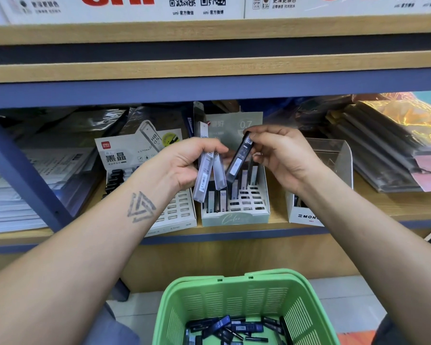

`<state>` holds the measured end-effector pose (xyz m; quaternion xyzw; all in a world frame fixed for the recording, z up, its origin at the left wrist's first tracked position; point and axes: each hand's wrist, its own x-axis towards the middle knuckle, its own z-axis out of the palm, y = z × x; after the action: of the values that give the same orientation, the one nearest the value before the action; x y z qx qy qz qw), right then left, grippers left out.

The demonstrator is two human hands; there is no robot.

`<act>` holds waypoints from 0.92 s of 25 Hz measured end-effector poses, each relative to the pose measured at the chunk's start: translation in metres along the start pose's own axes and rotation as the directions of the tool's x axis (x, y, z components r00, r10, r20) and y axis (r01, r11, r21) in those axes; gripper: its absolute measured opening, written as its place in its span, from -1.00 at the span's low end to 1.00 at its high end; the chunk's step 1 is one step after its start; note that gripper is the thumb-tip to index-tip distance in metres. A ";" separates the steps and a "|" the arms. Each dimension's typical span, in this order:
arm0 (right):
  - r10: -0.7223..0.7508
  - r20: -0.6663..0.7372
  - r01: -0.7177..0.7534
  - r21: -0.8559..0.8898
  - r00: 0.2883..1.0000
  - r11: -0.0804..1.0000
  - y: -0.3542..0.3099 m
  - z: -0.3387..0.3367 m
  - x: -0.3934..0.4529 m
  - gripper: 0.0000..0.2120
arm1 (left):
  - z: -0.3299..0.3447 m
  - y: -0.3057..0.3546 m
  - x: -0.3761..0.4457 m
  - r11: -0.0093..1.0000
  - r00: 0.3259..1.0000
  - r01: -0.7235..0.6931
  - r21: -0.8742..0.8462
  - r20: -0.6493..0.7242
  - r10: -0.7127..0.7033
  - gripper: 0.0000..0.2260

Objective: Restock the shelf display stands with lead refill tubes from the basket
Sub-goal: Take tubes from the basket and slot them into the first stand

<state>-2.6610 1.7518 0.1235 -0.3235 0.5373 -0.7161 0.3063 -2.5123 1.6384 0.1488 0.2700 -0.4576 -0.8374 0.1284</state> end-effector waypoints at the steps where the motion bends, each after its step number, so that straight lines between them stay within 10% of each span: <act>1: -0.011 0.003 0.011 -0.017 1.000 1.000 -0.001 0.001 0.000 -0.89 | -0.002 0.002 0.000 1.000 0.999 -0.004 -0.015 -0.037 0.003 -0.88; 14: -0.012 0.140 -0.002 0.100 0.990 0.995 0.012 0.031 -0.003 -0.83 | -0.027 0.010 -0.023 0.980 0.988 0.095 0.172 0.102 -0.114 -0.74; 23: 0.043 0.220 -0.038 -0.028 0.975 0.999 0.006 0.038 -0.007 -0.78 | -0.023 0.007 -0.020 0.951 0.998 0.026 0.308 -0.067 -0.006 -0.87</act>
<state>-2.6262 1.7348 0.1251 -0.3935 0.5150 -0.6629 0.3748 -2.4836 1.6276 0.1515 0.3178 -0.5763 -0.7472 0.0927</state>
